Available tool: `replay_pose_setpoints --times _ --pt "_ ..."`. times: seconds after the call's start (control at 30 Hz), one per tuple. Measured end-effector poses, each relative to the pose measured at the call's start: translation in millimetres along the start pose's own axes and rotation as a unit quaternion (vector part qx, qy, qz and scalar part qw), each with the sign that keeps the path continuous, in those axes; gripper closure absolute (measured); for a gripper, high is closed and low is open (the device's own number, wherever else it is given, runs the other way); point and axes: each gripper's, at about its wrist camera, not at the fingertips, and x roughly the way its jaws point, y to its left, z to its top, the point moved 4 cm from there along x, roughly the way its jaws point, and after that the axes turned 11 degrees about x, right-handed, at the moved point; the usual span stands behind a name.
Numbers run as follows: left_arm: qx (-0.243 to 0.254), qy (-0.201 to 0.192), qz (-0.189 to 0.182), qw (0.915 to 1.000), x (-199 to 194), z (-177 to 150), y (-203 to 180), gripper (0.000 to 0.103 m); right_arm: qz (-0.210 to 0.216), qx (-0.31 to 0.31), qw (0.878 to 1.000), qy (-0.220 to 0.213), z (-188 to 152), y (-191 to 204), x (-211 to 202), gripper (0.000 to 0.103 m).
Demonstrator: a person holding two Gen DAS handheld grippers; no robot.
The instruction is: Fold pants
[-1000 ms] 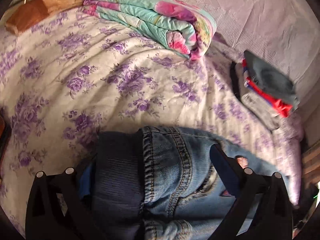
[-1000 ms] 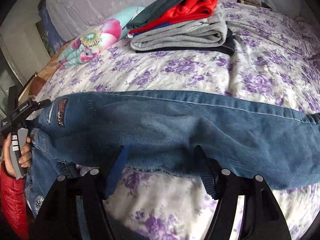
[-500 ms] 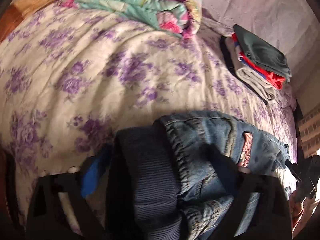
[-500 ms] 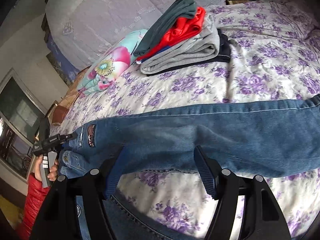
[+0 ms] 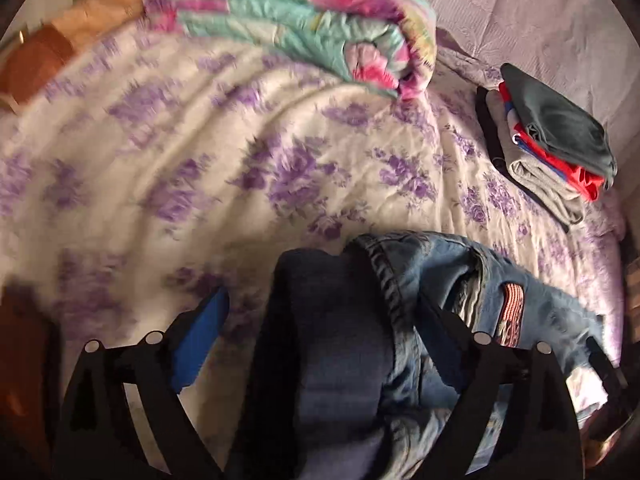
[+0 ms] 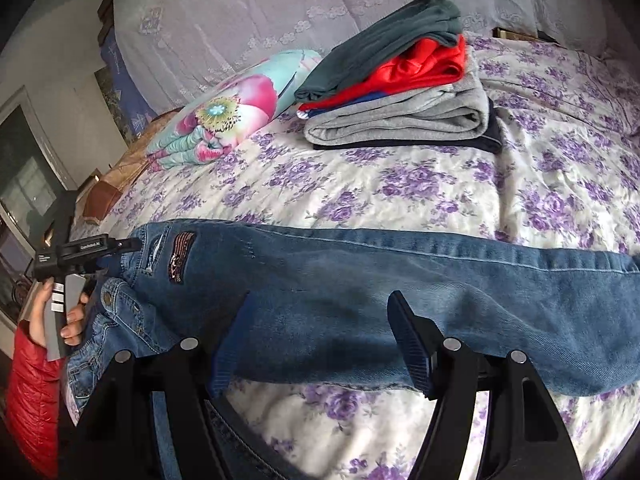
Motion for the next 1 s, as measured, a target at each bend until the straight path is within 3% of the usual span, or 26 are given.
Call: replay_pose_setpoints --times 0.13,0.2,0.23,0.3,0.33,0.4,0.43,0.5,0.57,0.7,0.8,0.9,0.93,0.97,1.0 --pt "0.028 -0.075 0.027 0.9964 -46.0 -6.7 -15.4 0.013 -0.017 -0.013 1.000 -0.001 5.1 15.0 20.8 0.033" --pt "0.027 -0.102 -0.013 0.9944 -57.6 -7.8 -29.2 0.007 -0.041 -0.021 0.999 0.022 5.8 17.1 40.7 0.033" --pt "0.034 -0.093 -0.045 0.9941 -53.5 -9.2 -41.1 0.005 -0.061 -0.028 0.997 0.040 4.1 16.1 54.0 0.032" --pt "0.069 -0.033 -0.088 0.9932 -24.2 -14.6 -67.4 0.005 -0.064 -0.037 0.995 0.061 3.0 12.8 71.8 0.027" --pt "0.098 -0.009 -0.052 0.9938 -1.4 -19.0 -78.6 0.005 -0.059 -0.039 0.996 0.062 6.3 11.7 71.2 0.028" --pt "0.142 -0.015 0.024 0.9895 16.6 -25.9 -87.6 0.005 -0.058 -0.021 0.997 0.053 17.0 0.3 59.0 0.041" --pt "0.172 -0.019 0.064 0.9828 21.5 -29.7 -95.0 0.005 -0.076 -0.011 0.997 0.029 24.5 -11.8 46.2 0.041" --pt "0.203 -0.026 0.103 0.9735 20.0 -30.3 -102.9 0.005 -0.111 0.013 0.993 -0.033 40.8 -45.6 12.0 0.041" --pt "0.199 -0.025 0.096 0.9749 20.0 -28.8 -97.4 0.005 -0.149 0.048 0.985 -0.068 54.6 -93.2 -20.5 0.040" --pt "0.180 -0.036 0.075 0.9802 15.3 -27.4 -90.8 0.005 -0.209 0.138 0.963 -0.098 69.5 -194.6 -85.0 0.038" --pt "0.174 -0.042 0.071 0.9814 15.8 -28.3 -92.9 0.005 -0.222 0.194 0.952 -0.078 55.9 -256.4 -107.6 0.035" --pt "0.173 -0.041 0.074 0.9814 16.0 -29.8 -94.4 0.005 -0.192 0.228 0.954 -0.039 33.2 -288.4 -97.5 0.035" --pt "0.175 -0.040 0.076 0.9808 16.3 -29.2 -93.2 0.005 -0.178 0.228 0.957 -0.029 28.2 -290.0 -90.4 0.039" --pt "0.177 -0.039 0.080 0.9802 16.5 -30.7 -94.4 0.005 -0.178 0.214 0.960 -0.036 26.4 -286.5 -87.0 0.061" --pt "0.178 -0.037 0.084 0.9798 17.1 -32.0 -95.9 0.005 -0.193 0.194 0.961 -0.043 27.4 -279.6 -85.0 0.069"
